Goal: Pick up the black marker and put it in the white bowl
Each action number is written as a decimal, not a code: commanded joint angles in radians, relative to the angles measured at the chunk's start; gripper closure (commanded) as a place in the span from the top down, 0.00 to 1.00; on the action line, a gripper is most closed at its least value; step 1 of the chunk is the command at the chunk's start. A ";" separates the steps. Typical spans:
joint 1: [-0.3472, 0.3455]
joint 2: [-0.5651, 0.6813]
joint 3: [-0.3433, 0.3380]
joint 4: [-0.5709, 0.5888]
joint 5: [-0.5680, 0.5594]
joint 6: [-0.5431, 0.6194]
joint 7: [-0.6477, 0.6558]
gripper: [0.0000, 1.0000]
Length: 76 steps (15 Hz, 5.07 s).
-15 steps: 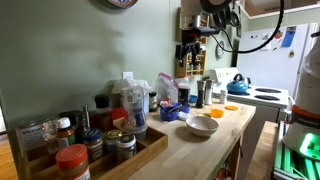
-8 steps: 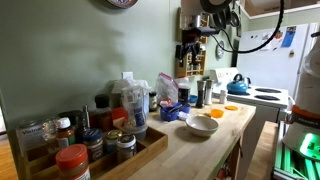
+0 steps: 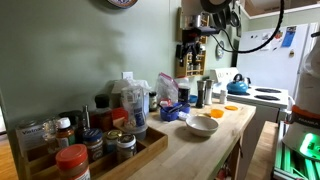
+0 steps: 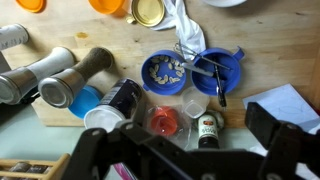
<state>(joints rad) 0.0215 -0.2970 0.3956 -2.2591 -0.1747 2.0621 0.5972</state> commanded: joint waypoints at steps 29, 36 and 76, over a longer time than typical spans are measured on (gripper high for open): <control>0.090 0.297 -0.181 -0.146 -0.002 0.304 -0.276 1.00; 0.112 0.432 -0.203 -0.043 0.010 0.372 -0.432 0.91; 0.135 0.092 -0.253 -0.216 0.457 -0.073 -0.990 0.03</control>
<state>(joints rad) 0.1358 -0.1487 0.1859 -2.3891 0.2077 2.0570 -0.3125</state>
